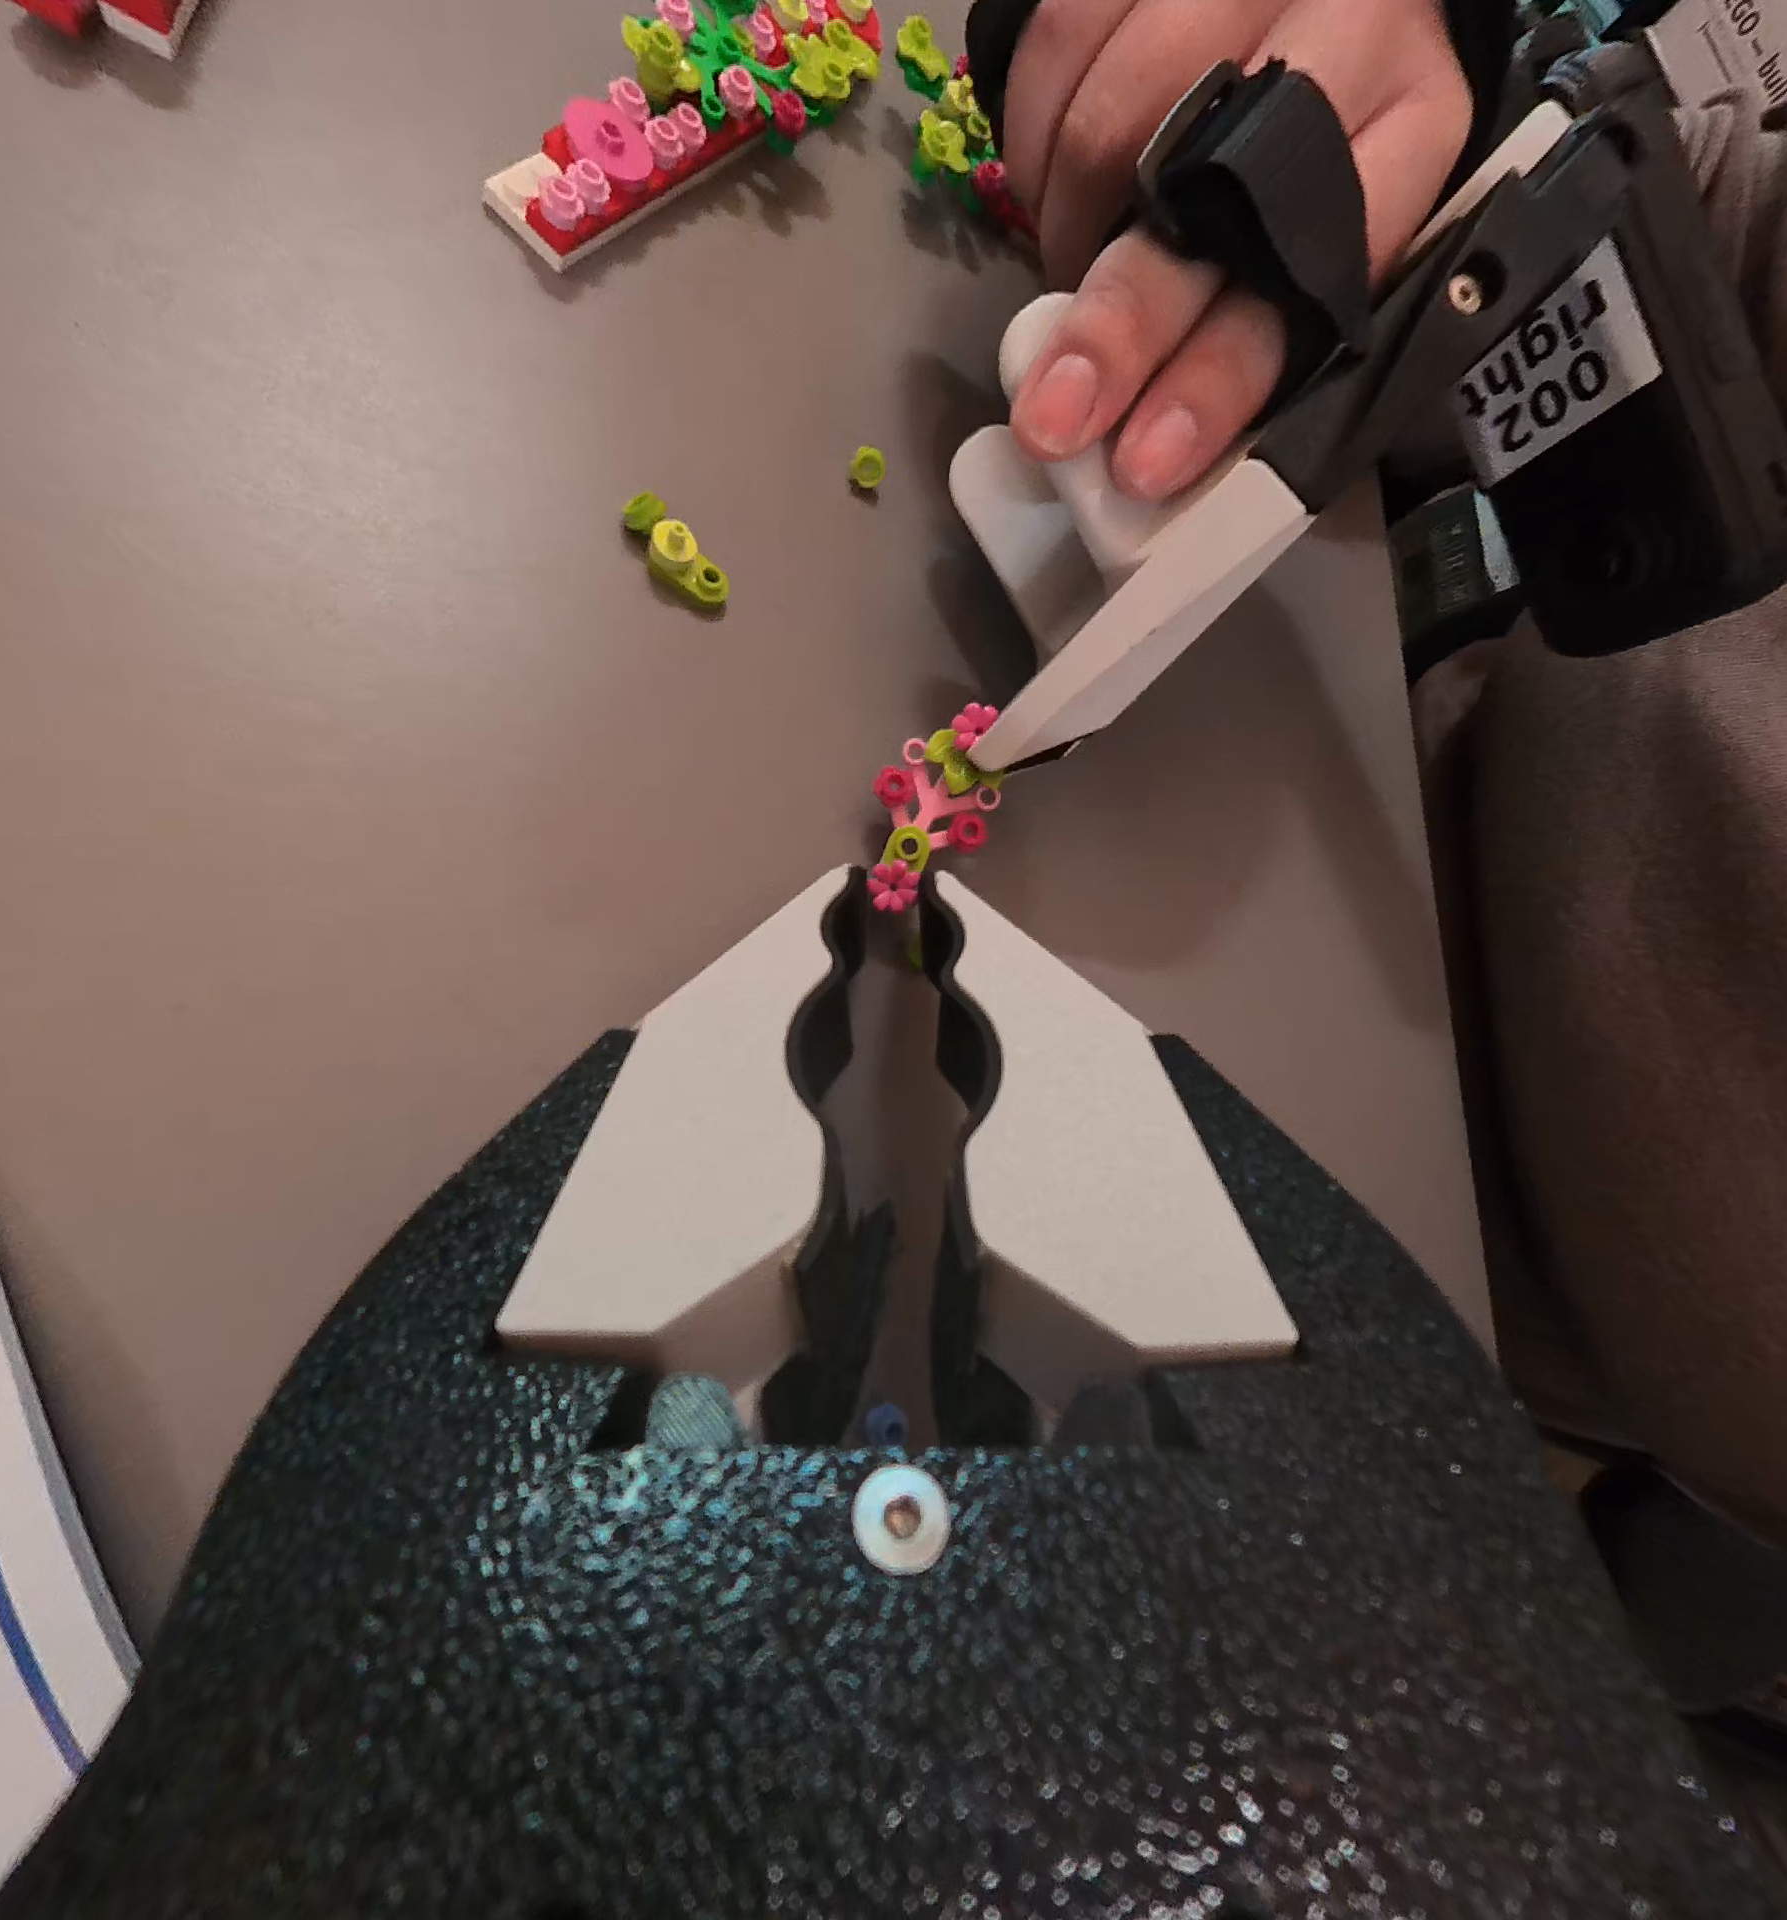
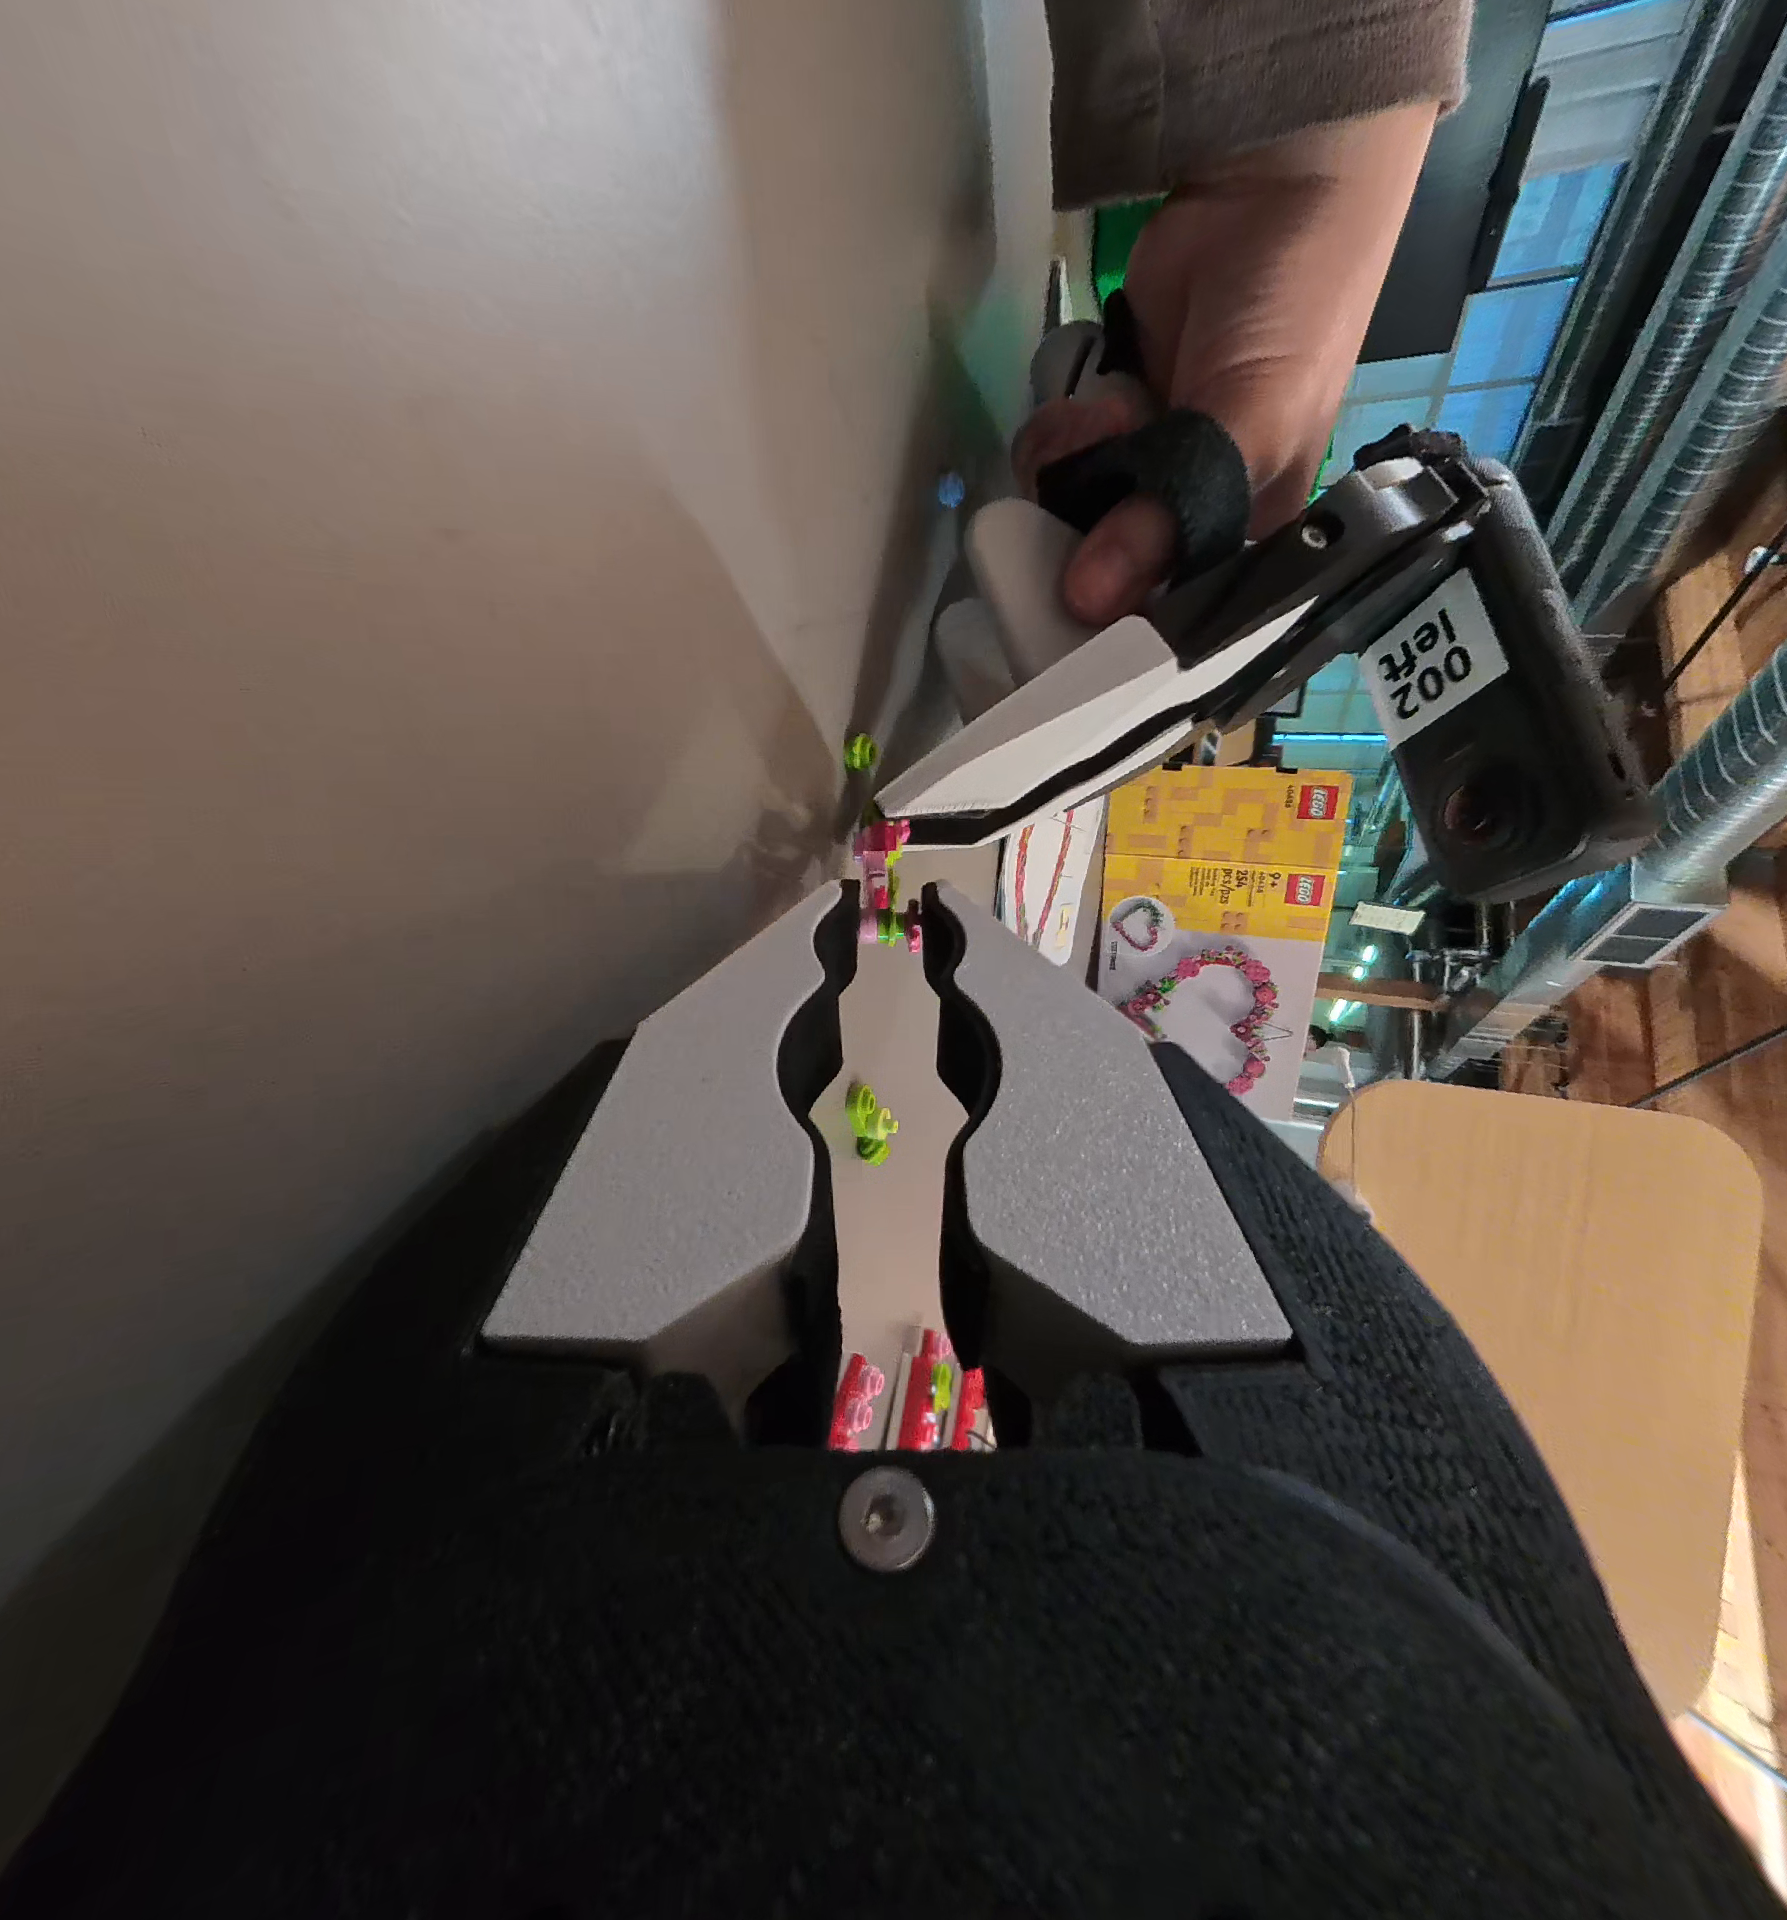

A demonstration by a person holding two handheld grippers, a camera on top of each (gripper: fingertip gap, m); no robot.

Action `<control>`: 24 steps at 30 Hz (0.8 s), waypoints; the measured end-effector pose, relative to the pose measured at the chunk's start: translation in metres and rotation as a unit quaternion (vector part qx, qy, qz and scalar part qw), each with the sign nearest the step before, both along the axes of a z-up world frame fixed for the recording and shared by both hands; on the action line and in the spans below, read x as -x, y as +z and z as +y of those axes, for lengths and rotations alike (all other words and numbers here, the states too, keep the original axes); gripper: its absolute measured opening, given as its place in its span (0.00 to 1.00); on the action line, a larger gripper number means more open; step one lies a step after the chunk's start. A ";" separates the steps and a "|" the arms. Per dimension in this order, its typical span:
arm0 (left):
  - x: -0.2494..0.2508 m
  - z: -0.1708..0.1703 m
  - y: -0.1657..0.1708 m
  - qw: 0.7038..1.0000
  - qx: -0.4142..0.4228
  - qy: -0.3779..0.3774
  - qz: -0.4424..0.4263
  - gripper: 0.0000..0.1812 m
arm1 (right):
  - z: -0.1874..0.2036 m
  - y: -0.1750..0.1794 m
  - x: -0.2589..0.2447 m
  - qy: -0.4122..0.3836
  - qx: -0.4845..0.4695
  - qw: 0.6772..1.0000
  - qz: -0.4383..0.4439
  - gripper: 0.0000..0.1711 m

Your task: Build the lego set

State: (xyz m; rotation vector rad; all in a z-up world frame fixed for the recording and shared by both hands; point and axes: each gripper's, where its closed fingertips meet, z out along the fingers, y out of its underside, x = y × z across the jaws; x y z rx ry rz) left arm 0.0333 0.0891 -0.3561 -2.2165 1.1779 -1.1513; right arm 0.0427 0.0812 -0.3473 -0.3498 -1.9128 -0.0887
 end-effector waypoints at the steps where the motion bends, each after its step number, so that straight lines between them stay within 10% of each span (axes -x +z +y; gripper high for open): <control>1: 0.000 0.000 0.000 1.000 0.002 0.000 0.000 0.05 | 0.001 0.000 0.001 -0.002 0.003 1.000 0.002 0.06; 24: 0.005 0.003 -0.001 0.997 0.038 0.045 0.045 0.04 | 0.010 -0.008 0.014 -0.037 0.043 0.998 -0.040 0.06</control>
